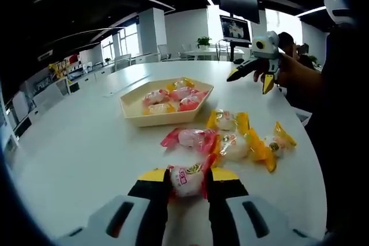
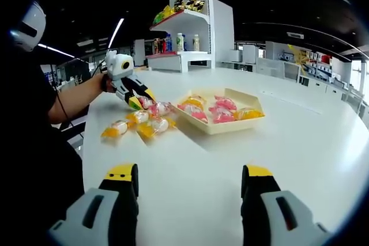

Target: Pick up the marshmallows scattered on the table and place them into the bowl on the table

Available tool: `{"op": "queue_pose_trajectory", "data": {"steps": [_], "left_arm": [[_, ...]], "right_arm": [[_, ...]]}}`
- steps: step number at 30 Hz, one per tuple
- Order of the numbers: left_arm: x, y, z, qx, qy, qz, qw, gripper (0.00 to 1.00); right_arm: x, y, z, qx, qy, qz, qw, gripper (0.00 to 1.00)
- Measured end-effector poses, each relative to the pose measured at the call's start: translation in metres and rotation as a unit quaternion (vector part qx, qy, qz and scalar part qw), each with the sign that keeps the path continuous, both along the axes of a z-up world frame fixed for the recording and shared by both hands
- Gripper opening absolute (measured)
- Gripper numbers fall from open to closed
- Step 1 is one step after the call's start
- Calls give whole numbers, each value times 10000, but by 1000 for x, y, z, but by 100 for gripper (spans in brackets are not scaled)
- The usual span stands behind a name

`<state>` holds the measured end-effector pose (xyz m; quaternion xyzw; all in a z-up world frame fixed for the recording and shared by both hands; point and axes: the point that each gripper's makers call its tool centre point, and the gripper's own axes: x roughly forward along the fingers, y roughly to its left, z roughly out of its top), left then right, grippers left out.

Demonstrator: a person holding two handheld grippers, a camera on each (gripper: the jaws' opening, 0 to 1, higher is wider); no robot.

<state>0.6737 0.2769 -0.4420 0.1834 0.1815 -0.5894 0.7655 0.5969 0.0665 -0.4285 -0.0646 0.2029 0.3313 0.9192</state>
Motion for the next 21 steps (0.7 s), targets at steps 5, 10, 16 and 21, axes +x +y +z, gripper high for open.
{"op": "queue_pose_trajectory", "data": {"steps": [5, 10, 16, 21], "left_arm": [[2, 0, 1, -35, -21, 44, 10000, 26], [2, 0, 4, -111, -4, 67, 9999, 26], [1, 0, 7, -149, -22, 32, 9999, 26], [2, -1, 10, -209, -57, 51, 9998, 26]], "right_arm": [[0, 0, 0, 0, -1, 9, 10000, 72], [0, 0, 1, -5, -10, 7, 10000, 72], [-1, 1, 1, -5, -5, 12, 10000, 72], [-1, 0, 1, -3, -10, 3, 10000, 72]]}}
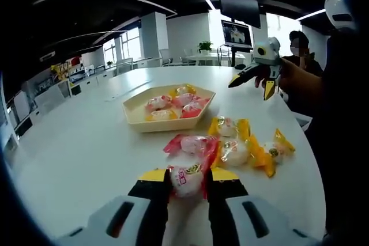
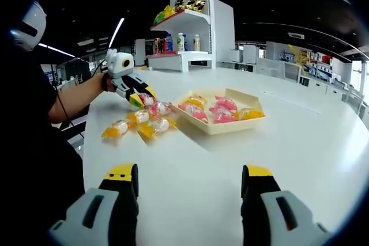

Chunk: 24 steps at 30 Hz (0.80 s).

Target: Pick up the marshmallows scattered on the table and place them into the bowl on the table

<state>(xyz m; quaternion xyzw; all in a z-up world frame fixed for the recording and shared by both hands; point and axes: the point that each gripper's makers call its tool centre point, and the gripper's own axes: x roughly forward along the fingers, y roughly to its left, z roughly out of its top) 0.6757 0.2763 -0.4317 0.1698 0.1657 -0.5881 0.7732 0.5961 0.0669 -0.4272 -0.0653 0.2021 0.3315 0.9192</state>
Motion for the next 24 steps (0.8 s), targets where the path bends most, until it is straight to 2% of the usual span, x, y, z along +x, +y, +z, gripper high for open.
{"op": "queue_pose_trajectory", "data": {"steps": [7, 24], "left_arm": [[-2, -2, 5, -122, -29, -30, 9999, 26], [6, -6, 16, -328, -180, -10, 9993, 26]], "right_arm": [[0, 1, 1, 9, -7, 10, 10000, 72], [-1, -2, 1, -8, -13, 4, 10000, 72]]}}
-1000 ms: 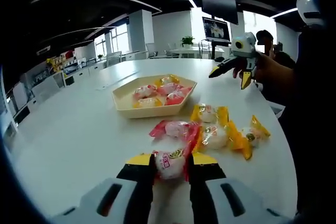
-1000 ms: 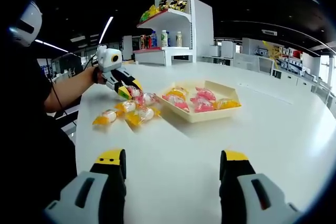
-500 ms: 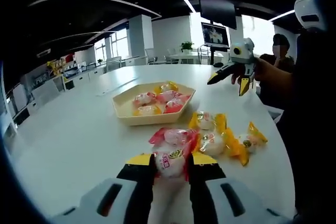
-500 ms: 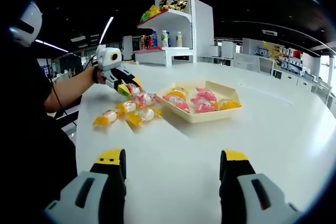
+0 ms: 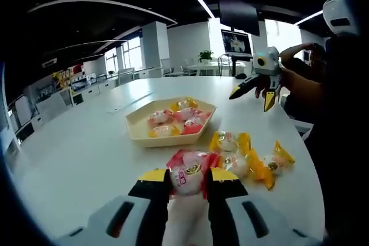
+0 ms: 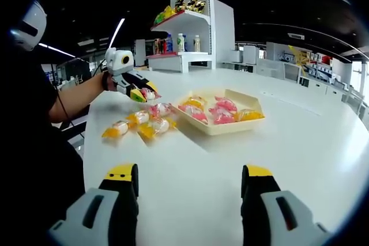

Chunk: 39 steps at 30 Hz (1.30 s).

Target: Pick up the marshmallows scattered on the table and place them into the bowl on the table

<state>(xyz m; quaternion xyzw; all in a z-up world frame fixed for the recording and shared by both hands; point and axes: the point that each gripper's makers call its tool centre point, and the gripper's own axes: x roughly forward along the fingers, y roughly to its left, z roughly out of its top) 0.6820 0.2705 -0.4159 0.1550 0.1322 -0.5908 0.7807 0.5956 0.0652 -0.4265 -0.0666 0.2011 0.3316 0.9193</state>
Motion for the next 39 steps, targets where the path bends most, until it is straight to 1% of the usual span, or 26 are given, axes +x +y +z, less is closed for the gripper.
{"op": "queue_pose_trajectory", "data": {"steps": [23, 26, 28, 34, 39], "left_arm": [[4, -13, 10, -118, -133, -36, 9998, 26], [4, -15, 11, -132, -140, -42, 9998, 26], [3, -17, 11, -149, -94, -54, 9998, 26], [3, -19, 9, -97, -114, -45, 9999, 26], [4, -23, 13, -116, -135, -49, 9998, 26]], "right_arm": [[1, -1, 2, -4, -16, -6, 10000, 72], [1, -1, 2, 1, -24, -13, 10000, 72], [0, -2, 2, 1, -29, -19, 10000, 72], [0, -4, 1, 26, -26, -52, 10000, 72], [-1, -4, 1, 28, -22, -56, 10000, 72]]}}
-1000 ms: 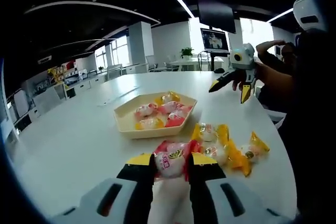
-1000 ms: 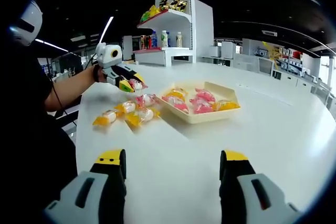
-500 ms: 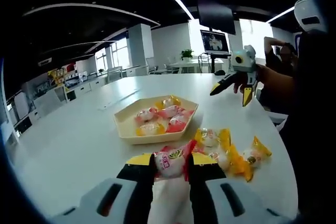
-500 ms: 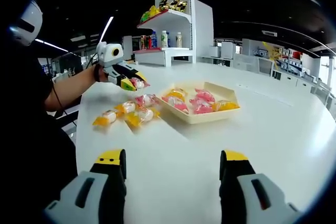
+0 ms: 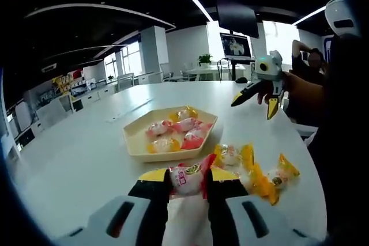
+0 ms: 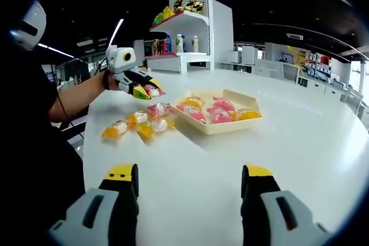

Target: Pick up the marshmallows scattered on the table and place them into the bowl on the table

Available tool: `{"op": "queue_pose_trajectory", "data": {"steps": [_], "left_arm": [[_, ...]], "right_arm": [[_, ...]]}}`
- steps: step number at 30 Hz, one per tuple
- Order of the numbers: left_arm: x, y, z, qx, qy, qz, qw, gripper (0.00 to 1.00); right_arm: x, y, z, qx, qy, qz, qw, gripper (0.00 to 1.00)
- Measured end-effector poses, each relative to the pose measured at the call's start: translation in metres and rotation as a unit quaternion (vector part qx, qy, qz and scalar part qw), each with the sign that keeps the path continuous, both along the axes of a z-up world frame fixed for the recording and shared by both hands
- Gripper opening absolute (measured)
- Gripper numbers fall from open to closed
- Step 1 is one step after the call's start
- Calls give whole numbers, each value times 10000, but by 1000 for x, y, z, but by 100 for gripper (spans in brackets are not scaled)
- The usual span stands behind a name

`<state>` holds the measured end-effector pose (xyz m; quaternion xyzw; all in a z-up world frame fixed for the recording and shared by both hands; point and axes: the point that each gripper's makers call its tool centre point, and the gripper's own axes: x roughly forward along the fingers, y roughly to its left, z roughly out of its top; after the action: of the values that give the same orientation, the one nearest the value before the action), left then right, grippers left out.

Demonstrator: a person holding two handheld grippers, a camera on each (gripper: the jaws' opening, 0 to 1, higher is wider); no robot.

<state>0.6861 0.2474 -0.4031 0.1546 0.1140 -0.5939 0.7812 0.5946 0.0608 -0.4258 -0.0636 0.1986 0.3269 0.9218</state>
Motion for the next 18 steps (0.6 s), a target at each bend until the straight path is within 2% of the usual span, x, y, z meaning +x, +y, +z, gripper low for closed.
{"op": "queue_pose_trajectory", "data": {"steps": [6, 11, 18], "left_arm": [[1, -7, 4, -25, -14, -11, 10000, 26], [1, -11, 1, 80, 0, -24, 10000, 26], [3, -16, 5, 10, -1, 30, 10000, 26]], "right_arm": [[0, -2, 2, 9, -22, -26, 10000, 72], [-1, -4, 0, 4, -11, -43, 10000, 72], [-2, -5, 0, 12, -6, -65, 10000, 72]]}}
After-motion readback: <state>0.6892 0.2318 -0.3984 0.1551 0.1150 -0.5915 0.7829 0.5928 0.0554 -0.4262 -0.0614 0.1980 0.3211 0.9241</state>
